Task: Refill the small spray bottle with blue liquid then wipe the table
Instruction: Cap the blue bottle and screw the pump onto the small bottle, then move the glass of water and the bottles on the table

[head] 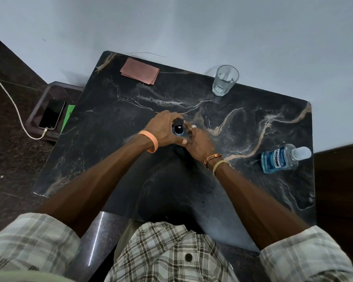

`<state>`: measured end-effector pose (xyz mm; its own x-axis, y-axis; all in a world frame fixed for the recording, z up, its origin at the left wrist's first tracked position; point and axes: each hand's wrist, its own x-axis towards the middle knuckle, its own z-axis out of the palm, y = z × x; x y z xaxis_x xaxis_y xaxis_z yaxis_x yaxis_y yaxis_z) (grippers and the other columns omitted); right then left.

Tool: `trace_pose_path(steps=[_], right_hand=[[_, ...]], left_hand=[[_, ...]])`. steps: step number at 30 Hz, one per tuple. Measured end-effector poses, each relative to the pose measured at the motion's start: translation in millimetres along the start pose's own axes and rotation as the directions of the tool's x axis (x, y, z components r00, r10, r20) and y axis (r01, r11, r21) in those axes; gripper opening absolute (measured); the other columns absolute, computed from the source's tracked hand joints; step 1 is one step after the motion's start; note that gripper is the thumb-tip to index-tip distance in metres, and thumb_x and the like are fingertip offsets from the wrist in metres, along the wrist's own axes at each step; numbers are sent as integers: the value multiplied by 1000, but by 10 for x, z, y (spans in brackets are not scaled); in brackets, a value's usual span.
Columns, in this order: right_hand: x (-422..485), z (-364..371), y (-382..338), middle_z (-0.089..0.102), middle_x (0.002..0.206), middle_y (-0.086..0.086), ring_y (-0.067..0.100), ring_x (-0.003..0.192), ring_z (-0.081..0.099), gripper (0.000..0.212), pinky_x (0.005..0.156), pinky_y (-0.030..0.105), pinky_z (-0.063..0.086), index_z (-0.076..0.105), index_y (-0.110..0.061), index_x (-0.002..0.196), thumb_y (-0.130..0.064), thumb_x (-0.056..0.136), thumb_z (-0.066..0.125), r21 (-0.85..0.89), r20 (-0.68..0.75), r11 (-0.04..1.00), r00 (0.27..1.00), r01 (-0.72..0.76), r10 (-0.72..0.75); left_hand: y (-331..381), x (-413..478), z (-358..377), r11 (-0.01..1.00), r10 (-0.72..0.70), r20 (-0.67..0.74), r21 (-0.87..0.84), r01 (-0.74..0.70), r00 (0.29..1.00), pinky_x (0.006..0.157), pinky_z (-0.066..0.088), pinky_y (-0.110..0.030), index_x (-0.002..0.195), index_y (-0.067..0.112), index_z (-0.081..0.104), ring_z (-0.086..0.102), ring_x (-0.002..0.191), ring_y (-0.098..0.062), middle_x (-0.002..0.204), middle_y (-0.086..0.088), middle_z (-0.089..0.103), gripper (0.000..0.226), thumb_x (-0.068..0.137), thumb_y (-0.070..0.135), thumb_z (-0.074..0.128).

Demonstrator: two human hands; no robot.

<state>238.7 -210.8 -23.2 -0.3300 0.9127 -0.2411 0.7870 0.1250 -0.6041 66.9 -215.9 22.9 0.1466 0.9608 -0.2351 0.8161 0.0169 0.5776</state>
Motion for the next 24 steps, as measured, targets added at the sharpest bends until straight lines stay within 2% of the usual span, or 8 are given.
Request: trace_pose_path(steps=[2, 3, 5, 8, 11, 15, 19, 24], right_hand=[[4, -70, 25, 62, 128, 6, 23, 110, 61, 88, 91, 42, 52, 30, -21, 152, -43, 79, 74, 44, 24, 999, 1000, -5, 4], [8, -113, 39, 61, 132, 6, 23, 115, 60, 94, 95, 43, 50, 26, -20, 154, -44, 78, 76, 67, 29, 998, 1000, -8, 6], [23, -232, 85, 60, 133, 5, 22, 118, 59, 92, 98, 42, 50, 27, -19, 153, -39, 78, 75, 104, 0, 994, 1000, -17, 17], [65, -447, 174, 61, 130, 4, 20, 110, 62, 76, 93, 42, 53, 37, -19, 150, -25, 80, 68, 118, -113, 993, 993, -20, 34], [205, -687, 270, 62, 129, 9, 21, 106, 64, 63, 93, 43, 54, 42, -15, 147, -22, 88, 65, 155, -254, 985, 961, -71, 109], [536, -963, 409, 57, 134, 9, 22, 110, 62, 69, 96, 42, 53, 36, -14, 149, -27, 89, 68, 221, -391, 962, 889, -160, 238], [944, -1165, 626, 39, 151, 12, 28, 132, 48, 92, 107, 45, 44, 23, -12, 154, -28, 81, 77, 307, -395, 918, 843, -252, 364], [1348, -1258, 835, 33, 154, 12, 28, 140, 37, 109, 111, 43, 40, 22, -10, 154, -28, 68, 87, 330, -353, 896, 842, -296, 408]], left_hand=[[-9, -9, -70, 996, 16, 56, -92, -11, 998, 94, 45, -31, 138, 24, 46, 50, 109, -15, 128, -1, 47, 96, 58, 58, 85], [-20, -14, -123, 989, 25, 78, -149, -13, 997, 95, 45, -31, 141, 26, 42, 48, 115, -15, 135, 0, 43, 98, 59, 59, 84], [-47, 10, -244, 955, 39, 93, -296, -9, 995, 95, 45, -32, 143, 29, 41, 46, 123, -16, 144, 1, 40, 92, 65, 56, 82], [-62, 119, -416, 893, -28, 17, -448, 33, 999, 97, 48, -38, 139, 27, 47, 52, 121, -16, 140, -1, 49, 72, 77, 48, 77], [-33, 367, -518, 947, -109, -110, -313, 70, 988, 95, 51, -37, 132, 20, 52, 59, 111, -17, 130, -3, 58, 59, 84, 51, 68], [58, 750, -525, 973, -118, -141, -216, 86, 983, 92, 53, -36, 125, 16, 57, 63, 102, -19, 118, -3, 64, 47, 86, 38, 71], [195, 1206, -389, 981, -103, -117, -178, 81, 988, 93, 53, -38, 126, 14, 57, 64, 101, -20, 118, -4, 65, 50, 84, 35, 75], [332, 1844, -85, 979, -110, -45, -179, 100, 993, 99, 50, -42, 134, 13, 51, 60, 114, -25, 129, -7, 61, 67, 77, 30, 81]])
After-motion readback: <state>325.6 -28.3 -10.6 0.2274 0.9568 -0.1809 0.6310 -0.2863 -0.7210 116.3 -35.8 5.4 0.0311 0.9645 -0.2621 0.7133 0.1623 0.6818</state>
